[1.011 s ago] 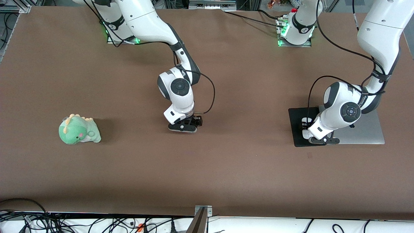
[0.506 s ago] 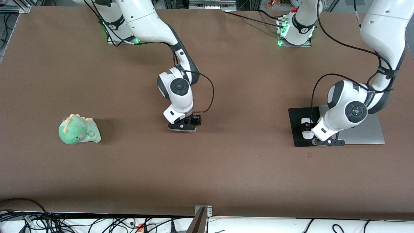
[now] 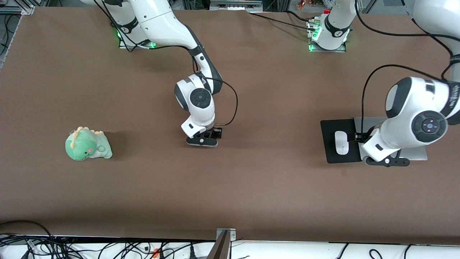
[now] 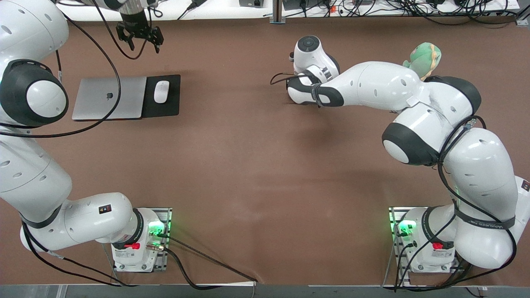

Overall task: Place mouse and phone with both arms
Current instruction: 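Release the mouse and raise the left gripper while the right carries the phone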

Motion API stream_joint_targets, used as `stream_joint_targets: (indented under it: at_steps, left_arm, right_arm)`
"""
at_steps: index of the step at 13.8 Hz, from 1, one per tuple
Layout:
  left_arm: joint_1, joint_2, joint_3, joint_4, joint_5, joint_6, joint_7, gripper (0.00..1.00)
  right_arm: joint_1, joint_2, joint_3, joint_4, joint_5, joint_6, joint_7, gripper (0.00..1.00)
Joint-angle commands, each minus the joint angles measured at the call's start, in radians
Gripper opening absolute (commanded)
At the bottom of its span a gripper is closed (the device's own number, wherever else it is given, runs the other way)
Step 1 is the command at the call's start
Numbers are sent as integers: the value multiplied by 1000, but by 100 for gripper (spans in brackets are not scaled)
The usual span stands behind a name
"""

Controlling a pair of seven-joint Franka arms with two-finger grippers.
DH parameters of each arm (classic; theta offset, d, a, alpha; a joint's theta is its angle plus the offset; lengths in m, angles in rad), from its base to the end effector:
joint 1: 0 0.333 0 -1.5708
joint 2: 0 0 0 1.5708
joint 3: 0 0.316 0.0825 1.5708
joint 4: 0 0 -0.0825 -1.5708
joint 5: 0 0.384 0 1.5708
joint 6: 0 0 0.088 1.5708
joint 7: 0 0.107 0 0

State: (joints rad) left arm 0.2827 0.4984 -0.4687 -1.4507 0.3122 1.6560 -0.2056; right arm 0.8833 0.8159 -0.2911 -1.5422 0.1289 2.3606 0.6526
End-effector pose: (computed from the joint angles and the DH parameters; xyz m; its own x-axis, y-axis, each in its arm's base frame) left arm 0.6632 -0.0431 0.4049 0.9764 -0.0072 -0.2157 -0.0348 -0.9916 -0.1247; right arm 0.5686 0.4226 0.1870 0.9933 -0.0555 0.1013 -0.0627 -0.9956 0.0694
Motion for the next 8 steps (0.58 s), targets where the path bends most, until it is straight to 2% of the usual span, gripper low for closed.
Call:
stream_joint_targets:
  at_steps: [1,2,5,7,8]
  left_arm:
    - [1,12,-47,166,-18,-174,32,100]
    - [-2,12,-47,221,-24,-220,49,100]
    - [-17,-95,-9,230,-71,-222,149,100]
    - [-210,-197,227,170,-93,-161,170,100]
    - [-244,-240,295,136,-157,-124,169,100]
  right_arm:
    - [-78,-11,3,95,20,-156,-146,0]
    - [-117,-18,4,105,20,-203,-207,0]
    - [-190,-34,-5,77,20,-222,-342,0]
    - [-272,-50,-3,42,20,-218,-413,0]
    - [-296,-85,-5,-5,20,-205,-433,0]
